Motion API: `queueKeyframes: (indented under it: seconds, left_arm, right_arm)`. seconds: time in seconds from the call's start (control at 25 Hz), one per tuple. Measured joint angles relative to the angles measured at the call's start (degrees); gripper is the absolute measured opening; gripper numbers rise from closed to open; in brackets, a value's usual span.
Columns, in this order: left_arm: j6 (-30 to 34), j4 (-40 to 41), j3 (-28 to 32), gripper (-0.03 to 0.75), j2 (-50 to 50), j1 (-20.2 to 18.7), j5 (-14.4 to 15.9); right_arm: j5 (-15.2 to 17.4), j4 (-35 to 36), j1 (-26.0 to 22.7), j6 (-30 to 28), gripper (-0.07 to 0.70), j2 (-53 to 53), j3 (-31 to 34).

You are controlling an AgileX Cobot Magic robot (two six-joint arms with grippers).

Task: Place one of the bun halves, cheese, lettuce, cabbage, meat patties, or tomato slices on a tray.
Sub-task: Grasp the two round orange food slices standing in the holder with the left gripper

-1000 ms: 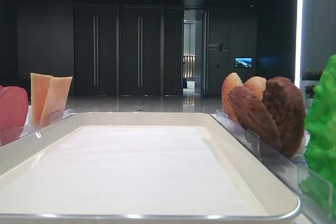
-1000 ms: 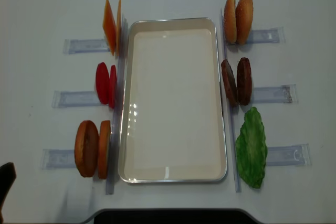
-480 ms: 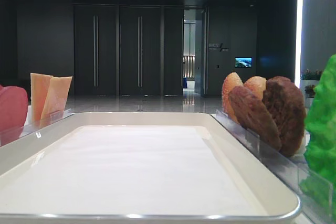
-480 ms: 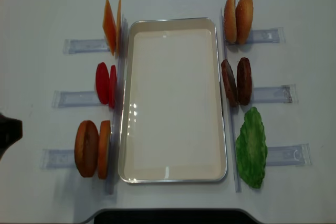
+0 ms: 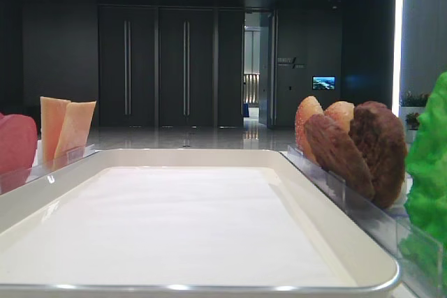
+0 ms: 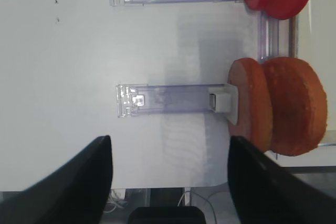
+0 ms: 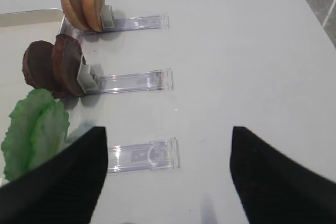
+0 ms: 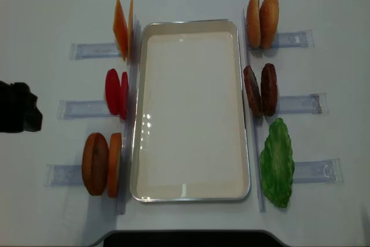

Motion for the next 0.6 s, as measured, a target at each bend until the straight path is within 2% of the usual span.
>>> queueKeyframes:
  seconds: [0.6]
  left_arm:
    - [0.0,1.9,0.0,0.517,1.0,0.0,0.0]
  right_arm:
    - [0.0,-2.0,0.0,-0.3,0.472,0.0,0.0]
